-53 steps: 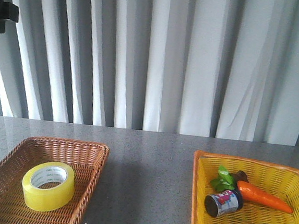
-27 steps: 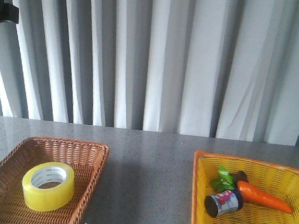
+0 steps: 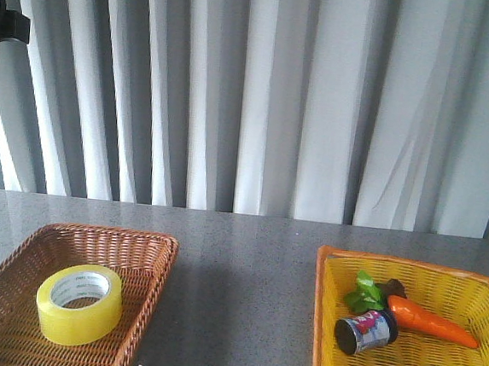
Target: Transfer tape with both arms
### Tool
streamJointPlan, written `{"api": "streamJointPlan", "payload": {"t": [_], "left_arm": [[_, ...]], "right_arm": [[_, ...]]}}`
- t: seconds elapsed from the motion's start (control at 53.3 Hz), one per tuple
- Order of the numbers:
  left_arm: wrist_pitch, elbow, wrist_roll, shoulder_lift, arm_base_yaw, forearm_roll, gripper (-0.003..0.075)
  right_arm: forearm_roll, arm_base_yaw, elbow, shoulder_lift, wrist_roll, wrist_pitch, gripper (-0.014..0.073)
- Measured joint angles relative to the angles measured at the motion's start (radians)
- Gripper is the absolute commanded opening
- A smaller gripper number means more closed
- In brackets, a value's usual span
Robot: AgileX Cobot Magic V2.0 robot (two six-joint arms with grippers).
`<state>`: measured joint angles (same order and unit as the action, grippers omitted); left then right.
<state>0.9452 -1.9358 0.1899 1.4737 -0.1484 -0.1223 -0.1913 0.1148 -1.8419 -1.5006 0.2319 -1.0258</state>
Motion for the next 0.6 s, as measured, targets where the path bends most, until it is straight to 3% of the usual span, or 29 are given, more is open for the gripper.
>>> {"api": "streamJointPlan", "payload": {"t": [0.263, 0.375, 0.544, 0.6], "left_arm": [[-0.002, 0.004, 0.000, -0.002, 0.000, 0.000, -0.0007], [-0.065, 0.092, -0.002, -0.058, 0.000, 0.000, -0.0007], [-0.371, 0.417, -0.002, -0.261, 0.000, -0.001, -0.0007], [-0.494, 0.589, -0.002, -0.348, 0.000, -0.001, -0.0007]], "right_arm": [[0.000, 0.000, 0.000, 0.000, 0.000, 0.000, -0.0008], [0.000, 0.000, 0.000, 0.000, 0.000, -0.001, -0.0008], [0.000, 0.000, 0.000, 0.000, 0.000, 0.000, -0.0008], [0.000, 0.000, 0.000, 0.000, 0.000, 0.000, -0.0008]]}}
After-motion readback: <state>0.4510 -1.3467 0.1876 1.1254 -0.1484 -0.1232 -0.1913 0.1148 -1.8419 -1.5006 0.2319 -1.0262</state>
